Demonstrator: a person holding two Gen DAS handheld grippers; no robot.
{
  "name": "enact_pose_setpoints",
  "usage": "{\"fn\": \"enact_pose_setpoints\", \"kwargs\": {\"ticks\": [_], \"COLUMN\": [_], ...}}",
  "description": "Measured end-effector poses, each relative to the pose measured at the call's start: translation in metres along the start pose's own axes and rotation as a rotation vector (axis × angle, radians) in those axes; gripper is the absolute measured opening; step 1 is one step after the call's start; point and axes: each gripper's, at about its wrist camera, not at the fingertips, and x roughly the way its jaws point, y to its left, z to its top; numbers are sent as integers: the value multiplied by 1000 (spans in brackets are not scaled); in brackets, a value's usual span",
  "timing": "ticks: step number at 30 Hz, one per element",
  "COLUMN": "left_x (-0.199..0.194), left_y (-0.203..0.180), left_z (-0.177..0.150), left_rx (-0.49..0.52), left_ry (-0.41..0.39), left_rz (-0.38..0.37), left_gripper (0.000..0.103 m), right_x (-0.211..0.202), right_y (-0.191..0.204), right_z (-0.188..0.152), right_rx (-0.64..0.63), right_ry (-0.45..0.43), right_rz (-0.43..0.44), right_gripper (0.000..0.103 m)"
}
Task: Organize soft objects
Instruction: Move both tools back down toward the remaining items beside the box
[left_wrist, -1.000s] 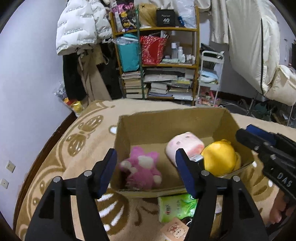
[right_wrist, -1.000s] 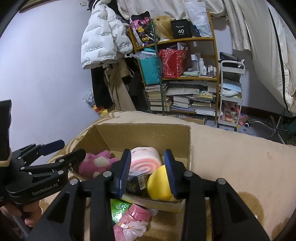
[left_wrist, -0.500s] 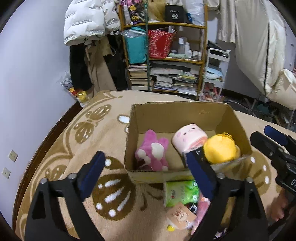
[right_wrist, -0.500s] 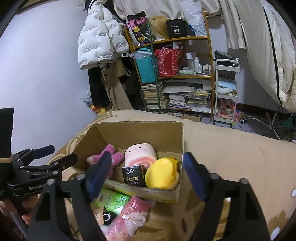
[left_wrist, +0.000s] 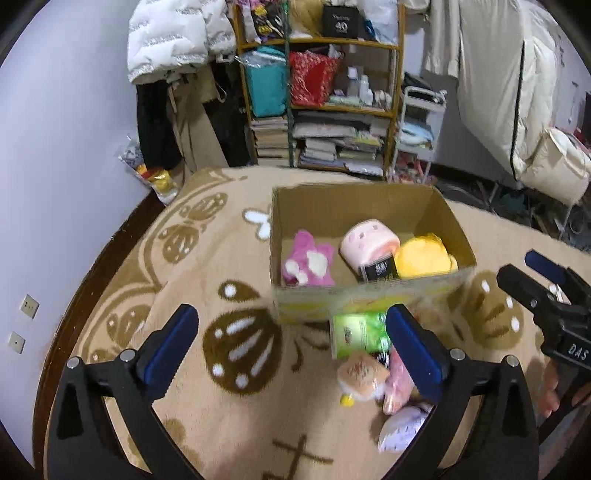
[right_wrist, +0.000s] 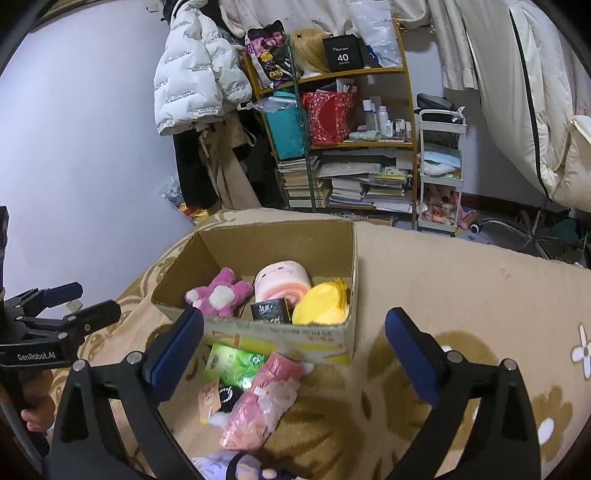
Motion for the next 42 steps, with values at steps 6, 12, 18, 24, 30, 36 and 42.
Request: {"fn": "enact_pose_setpoints", "kwargs": {"ticks": [6,12,18,24,30,36,42], "left_x": [-3,7,25,49,71,92,109], "left_y": [-10,-12,-15,-21,-31,-47,-57], "left_z": [-10,-16,-24,-32,-39,-43,-49], "left_rx": [53,54,56,55,78,115,141], "left_ry": [45,126,217,310,363,412,462], "left_rz": [-26,-82,-140,-189,-234,-262,-266], "left_gripper": [101,101,101,101,101,101,101], "right_x": [-4,-10,-2,12,23,37,52], "right_y": [5,12,15,18,20,25,28], "right_z": [-9,-32,-53,-65,-75,-83,-94], "right_rx": [-16,-62,-75,-91,-93,-105,-115], "right_ry": [59,148,252,344,408,471,547], "right_rz": [-16,27,27,39,54,78,86], "right_gripper": [103,103,103,103,103,103,103]}}
